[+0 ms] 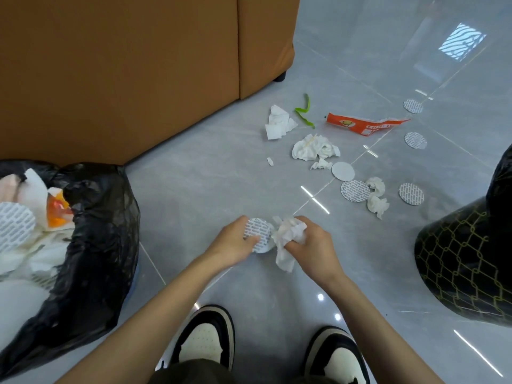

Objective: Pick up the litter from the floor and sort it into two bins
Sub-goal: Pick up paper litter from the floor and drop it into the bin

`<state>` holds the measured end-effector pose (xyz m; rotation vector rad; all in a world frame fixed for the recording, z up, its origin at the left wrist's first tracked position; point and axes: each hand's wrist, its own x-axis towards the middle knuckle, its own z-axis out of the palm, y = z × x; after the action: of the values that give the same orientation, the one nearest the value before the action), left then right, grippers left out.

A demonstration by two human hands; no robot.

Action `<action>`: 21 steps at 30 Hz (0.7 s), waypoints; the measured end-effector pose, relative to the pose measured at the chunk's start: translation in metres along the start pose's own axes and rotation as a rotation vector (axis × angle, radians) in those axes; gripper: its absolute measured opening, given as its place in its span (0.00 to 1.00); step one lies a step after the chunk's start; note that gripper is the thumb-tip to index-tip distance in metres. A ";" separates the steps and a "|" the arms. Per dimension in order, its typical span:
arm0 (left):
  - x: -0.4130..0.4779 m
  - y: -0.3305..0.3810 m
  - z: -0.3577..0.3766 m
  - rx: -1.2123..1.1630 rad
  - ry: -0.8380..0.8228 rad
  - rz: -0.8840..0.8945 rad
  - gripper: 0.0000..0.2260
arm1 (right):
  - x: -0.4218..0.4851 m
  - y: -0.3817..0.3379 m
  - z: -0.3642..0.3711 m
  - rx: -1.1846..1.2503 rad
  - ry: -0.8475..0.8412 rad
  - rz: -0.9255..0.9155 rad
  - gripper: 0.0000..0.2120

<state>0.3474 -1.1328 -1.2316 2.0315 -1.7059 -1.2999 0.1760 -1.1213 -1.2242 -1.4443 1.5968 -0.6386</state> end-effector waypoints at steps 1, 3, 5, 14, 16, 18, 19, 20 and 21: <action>-0.003 0.003 -0.008 -0.066 0.045 -0.005 0.10 | 0.000 -0.010 -0.001 0.047 -0.006 -0.010 0.08; -0.013 0.012 -0.029 -0.169 0.146 0.013 0.09 | 0.003 -0.032 -0.003 0.092 -0.012 -0.045 0.07; -0.025 0.021 -0.054 -0.220 0.261 0.055 0.06 | 0.008 -0.061 -0.004 0.098 0.000 -0.093 0.07; -0.118 0.025 -0.174 -0.386 0.716 0.164 0.14 | 0.005 -0.211 0.028 0.234 -0.247 -0.317 0.09; -0.140 0.015 -0.195 -0.375 0.766 0.138 0.16 | -0.001 -0.238 0.042 0.239 -0.331 -0.346 0.09; -0.164 0.002 -0.213 -0.384 0.830 0.123 0.16 | -0.011 -0.262 0.059 0.215 -0.412 -0.382 0.07; -0.172 -0.004 -0.218 -0.392 0.851 0.114 0.15 | -0.014 -0.270 0.068 0.203 -0.442 -0.388 0.08; -0.183 -0.013 -0.225 -0.397 0.874 0.093 0.15 | -0.019 -0.281 0.078 0.188 -0.468 -0.395 0.09; -0.192 -0.020 -0.228 -0.395 0.894 0.069 0.15 | -0.023 -0.289 0.087 0.164 -0.485 -0.402 0.11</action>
<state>0.5316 -1.0452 -1.0136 1.8482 -0.9950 -0.4862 0.3997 -1.1412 -1.0217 -1.6553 0.8701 -0.5704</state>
